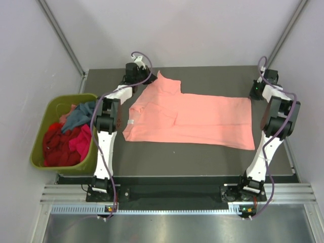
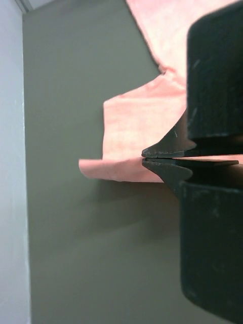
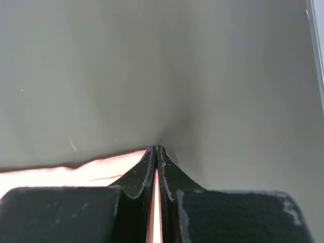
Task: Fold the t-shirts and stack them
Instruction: Fold the tshirt
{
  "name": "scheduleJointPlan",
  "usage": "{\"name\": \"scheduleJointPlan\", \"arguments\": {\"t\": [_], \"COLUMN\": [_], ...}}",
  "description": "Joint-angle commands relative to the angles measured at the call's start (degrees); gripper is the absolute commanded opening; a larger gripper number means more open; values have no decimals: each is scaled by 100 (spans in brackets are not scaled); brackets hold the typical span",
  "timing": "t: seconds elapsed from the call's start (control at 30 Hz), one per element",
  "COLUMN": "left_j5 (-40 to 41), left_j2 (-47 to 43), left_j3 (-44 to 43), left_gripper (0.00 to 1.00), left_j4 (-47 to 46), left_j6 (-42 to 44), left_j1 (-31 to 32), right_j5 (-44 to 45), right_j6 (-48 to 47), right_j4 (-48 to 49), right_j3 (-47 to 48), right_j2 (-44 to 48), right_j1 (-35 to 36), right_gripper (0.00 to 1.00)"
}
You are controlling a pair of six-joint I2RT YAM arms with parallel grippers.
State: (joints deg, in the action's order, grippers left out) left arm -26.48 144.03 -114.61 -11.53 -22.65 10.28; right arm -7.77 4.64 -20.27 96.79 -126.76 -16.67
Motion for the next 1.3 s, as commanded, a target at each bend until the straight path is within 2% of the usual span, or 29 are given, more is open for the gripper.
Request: {"name": "scheduleJointPlan", "arguments": {"t": [0.0, 0.13, 0.63, 0.73, 0.8, 0.83, 1.07, 1.27], "left_j5": [-314, -288, -324, -401, -507, -525, -235, -77], "left_j2": [-962, -1377, -2774, -2617, -2285, -2169, -1090, -438], "left_j3": [508, 896, 2565, 2304, 1961, 1881, 829, 88], "left_gripper": [0, 0, 0, 0, 9, 20, 39, 41], "left_j4": [-912, -869, -685, -273, -69, -104, 124, 485], "left_j6": [-327, -222, -99, 120, 52, -10, 51, 77], "left_j1": [-140, -158, -519, -519, -510, -510, -510, -501], "right_j5": [100, 136, 408, 189, 101, 22, -172, -137], "right_j6": [-25, 133, 564, 651, 730, 748, 845, 784], "right_j4": [734, 1288, 2194, 2133, 2115, 2115, 2150, 2168], "right_j3": [-378, -802, -2155, -2147, -2138, -2147, -2200, -2139], "right_j2": [538, 819, 1909, 1839, 1804, 1804, 1786, 1769], "right_j1": [-3, -3, -12, -12, -12, -3, -3, -3], "right_gripper": [0, 0, 0, 0, 0, 0, 0, 0]}}
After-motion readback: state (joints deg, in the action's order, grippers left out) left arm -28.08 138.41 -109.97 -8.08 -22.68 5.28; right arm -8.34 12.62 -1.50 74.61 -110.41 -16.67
